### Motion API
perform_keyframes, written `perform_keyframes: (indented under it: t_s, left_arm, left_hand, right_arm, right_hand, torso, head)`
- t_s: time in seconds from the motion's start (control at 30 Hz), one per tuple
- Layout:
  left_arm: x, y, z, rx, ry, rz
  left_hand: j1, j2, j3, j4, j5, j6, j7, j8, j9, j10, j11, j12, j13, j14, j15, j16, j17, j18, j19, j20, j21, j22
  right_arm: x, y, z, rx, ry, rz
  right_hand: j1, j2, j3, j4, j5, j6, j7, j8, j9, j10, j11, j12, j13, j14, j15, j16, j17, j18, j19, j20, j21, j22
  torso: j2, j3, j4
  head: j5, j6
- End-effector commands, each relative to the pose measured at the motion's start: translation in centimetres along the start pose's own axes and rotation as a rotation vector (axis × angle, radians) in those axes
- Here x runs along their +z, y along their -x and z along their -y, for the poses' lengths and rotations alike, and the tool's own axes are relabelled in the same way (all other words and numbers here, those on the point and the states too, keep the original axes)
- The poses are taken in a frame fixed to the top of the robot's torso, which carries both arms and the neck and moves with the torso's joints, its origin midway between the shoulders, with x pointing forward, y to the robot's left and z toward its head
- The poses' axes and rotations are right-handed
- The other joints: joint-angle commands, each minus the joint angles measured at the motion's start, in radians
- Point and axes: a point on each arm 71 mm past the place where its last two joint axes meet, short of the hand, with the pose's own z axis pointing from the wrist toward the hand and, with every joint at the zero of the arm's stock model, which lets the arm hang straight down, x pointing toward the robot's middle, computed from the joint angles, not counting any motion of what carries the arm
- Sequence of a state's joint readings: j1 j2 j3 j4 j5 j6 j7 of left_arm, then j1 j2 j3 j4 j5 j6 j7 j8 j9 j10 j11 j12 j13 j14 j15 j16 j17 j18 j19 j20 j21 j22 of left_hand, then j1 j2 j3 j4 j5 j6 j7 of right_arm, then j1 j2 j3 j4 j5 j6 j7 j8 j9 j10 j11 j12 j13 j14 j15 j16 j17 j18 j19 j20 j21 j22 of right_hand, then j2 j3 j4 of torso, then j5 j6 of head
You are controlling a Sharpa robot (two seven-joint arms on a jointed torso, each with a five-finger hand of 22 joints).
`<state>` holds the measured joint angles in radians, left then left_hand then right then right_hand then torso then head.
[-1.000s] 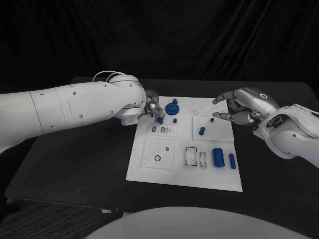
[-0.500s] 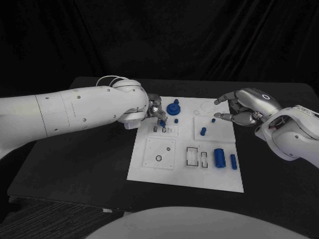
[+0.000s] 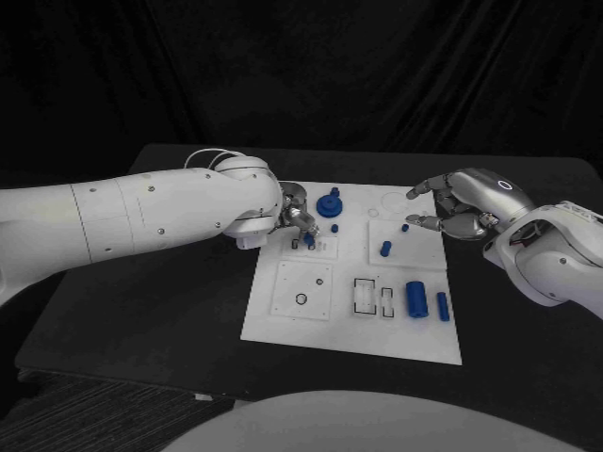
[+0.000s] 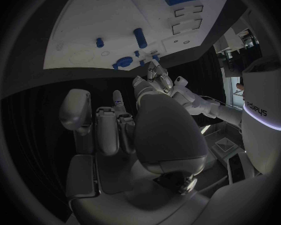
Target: Assemble the parts on the task board
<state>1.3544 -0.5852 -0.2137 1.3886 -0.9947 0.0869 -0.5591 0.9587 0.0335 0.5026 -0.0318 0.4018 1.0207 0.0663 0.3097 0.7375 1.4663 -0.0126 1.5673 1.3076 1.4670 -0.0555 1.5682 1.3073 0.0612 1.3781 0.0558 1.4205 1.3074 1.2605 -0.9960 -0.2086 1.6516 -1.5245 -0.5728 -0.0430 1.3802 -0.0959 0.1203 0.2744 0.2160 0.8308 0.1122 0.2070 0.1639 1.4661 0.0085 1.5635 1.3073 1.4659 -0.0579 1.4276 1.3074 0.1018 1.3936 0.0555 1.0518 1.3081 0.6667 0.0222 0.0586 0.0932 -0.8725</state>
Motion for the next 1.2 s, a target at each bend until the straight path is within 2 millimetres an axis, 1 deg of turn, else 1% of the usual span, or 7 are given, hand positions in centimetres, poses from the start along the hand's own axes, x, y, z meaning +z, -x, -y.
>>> perform_keyframes:
  t_s: [0.03, 0.5, 0.63, 0.8, 0.9, 0.97, 1.2]
  left_arm:
    - [0.10, -0.24, 0.12, -0.008, -0.010, 0.002]
    - [0.47, -0.66, -0.15, -0.019, -0.006, 0.003]
    - [0.51, -0.74, -0.21, -0.020, -0.006, 0.001]
    - [0.62, -0.87, -0.28, -0.021, -0.005, -0.001]
    - [0.67, -0.97, -0.27, -0.021, -0.006, -0.004]
    - [0.68, -1.03, -0.25, -0.020, -0.007, -0.006]
    - [0.68, -1.16, -0.30, -0.017, -0.007, -0.013]
  left_hand:
    - [-0.001, 0.008, 0.005, 0.003, 0.002, 0.016, -0.018, -0.007, 0.001, 0.105, -0.006, 0.004, 0.263, 0.104, -0.006, 0.003, 0.263, 0.001, -0.001, -0.002, -0.006, 0.084]
    - [-0.007, 0.008, 0.005, 0.013, -0.003, 0.012, -0.017, -0.012, 0.005, 0.105, -0.006, 0.004, 0.263, 0.104, -0.006, 0.003, 0.263, 0.004, -0.010, -0.003, -0.017, 0.074]
    - [-0.009, 0.005, 0.002, 0.021, -0.026, 0.010, -0.017, -0.017, 0.010, 0.105, -0.006, 0.004, 0.263, 0.104, -0.007, 0.003, 0.263, 0.004, -0.011, -0.004, -0.021, 0.072]
    - [-0.018, 0.004, -0.017, 0.049, -0.097, 0.011, -0.015, -0.027, 0.019, 0.105, -0.005, 0.004, 0.263, 0.104, -0.006, 0.003, 0.263, 0.005, -0.011, -0.004, -0.029, 0.071]
    - [-0.022, 0.003, -0.032, 0.064, -0.113, 0.011, -0.015, -0.032, 0.022, 0.105, -0.004, 0.004, 0.263, 0.104, -0.005, 0.003, 0.263, 0.005, -0.010, -0.003, -0.031, 0.071]
    - [-0.026, 0.003, -0.049, 0.082, -0.147, 0.013, -0.015, -0.037, 0.024, 0.105, -0.004, 0.004, 0.263, 0.104, -0.005, 0.003, 0.263, 0.005, -0.009, -0.003, -0.033, 0.072]
    - [-0.037, -0.004, -0.087, 0.116, -0.174, 0.019, -0.014, -0.048, 0.027, 0.105, -0.003, 0.004, 0.263, 0.104, -0.004, 0.003, 0.263, 0.005, -0.008, -0.002, -0.036, 0.073]
  right_arm:
    - [-0.05, -0.11, 0.10, 0.003, -0.017, 0.000]
    - [-0.07, -0.22, 0.20, 0.003, -0.019, -0.002]
    - [-0.09, -0.24, 0.24, 0.003, -0.020, -0.002]
    - [-0.10, -0.29, 0.26, 0.003, -0.021, -0.003]
    - [-0.10, -0.31, 0.25, 0.003, -0.020, -0.003]
    - [-0.11, -0.33, 0.25, 0.003, -0.021, -0.003]
    - [-0.13, -0.38, 0.29, 0.003, -0.022, -0.005]
  right_hand:
    - [-0.002, 0.011, 0.001, -0.007, 0.009, 0.009, -0.001, 0.005, -0.001, 0.089, 0.005, -0.007, 0.247, 0.061, 0.006, -0.004, 0.113, 0.001, -0.008, 0.002, -0.007, 0.086]
    - [-0.002, 0.011, 0.001, -0.008, 0.011, 0.009, -0.001, 0.005, -0.002, 0.087, 0.005, -0.008, 0.245, 0.061, 0.006, -0.004, 0.113, 0.001, -0.007, 0.002, -0.007, 0.086]
    - [-0.002, 0.011, 0.001, -0.008, 0.011, 0.009, -0.001, 0.005, -0.002, 0.087, 0.005, -0.008, 0.245, 0.061, 0.006, -0.004, 0.113, 0.001, -0.007, 0.002, -0.007, 0.086]
    - [-0.002, 0.011, 0.001, -0.008, 0.011, 0.009, -0.001, 0.005, -0.002, 0.087, 0.005, -0.008, 0.245, 0.061, 0.006, -0.004, 0.113, 0.001, -0.007, 0.002, -0.007, 0.086]
    - [-0.002, 0.011, 0.001, -0.008, 0.011, 0.009, -0.001, 0.005, -0.002, 0.087, 0.005, -0.008, 0.245, 0.061, 0.006, -0.004, 0.113, 0.001, -0.007, 0.002, -0.007, 0.086]
    - [-0.002, 0.011, 0.001, -0.008, 0.011, 0.009, -0.001, 0.005, -0.002, 0.087, 0.005, -0.008, 0.245, 0.061, 0.006, -0.004, 0.113, 0.001, -0.007, 0.002, -0.007, 0.086]
    - [-0.002, 0.011, 0.001, -0.008, 0.011, 0.009, -0.001, 0.005, -0.002, 0.087, 0.005, -0.008, 0.245, 0.061, 0.006, -0.004, 0.113, 0.001, -0.007, 0.002, -0.007, 0.086]
  torso:
    - [0.002, 0.0001, 0.0018]
    - [0.002, -0.0016, 0.0008]
    - [0.001, -0.0014, 0.0012]
    - [-0.001, -0.0003, 0.0013]
    - [-0.001, -0.0002, 0.0008]
    - [-0.001, -0.0001, 0.0003]
    - [0.000, -0.0001, -0.0002]
  head:
    - [-0.002, 0.000]
    - [0.000, 0.000]
    - [0.001, 0.000]
    - [-0.002, 0.000]
    - [-0.003, 0.000]
    - [-0.002, 0.000]
    - [-0.001, 0.000]
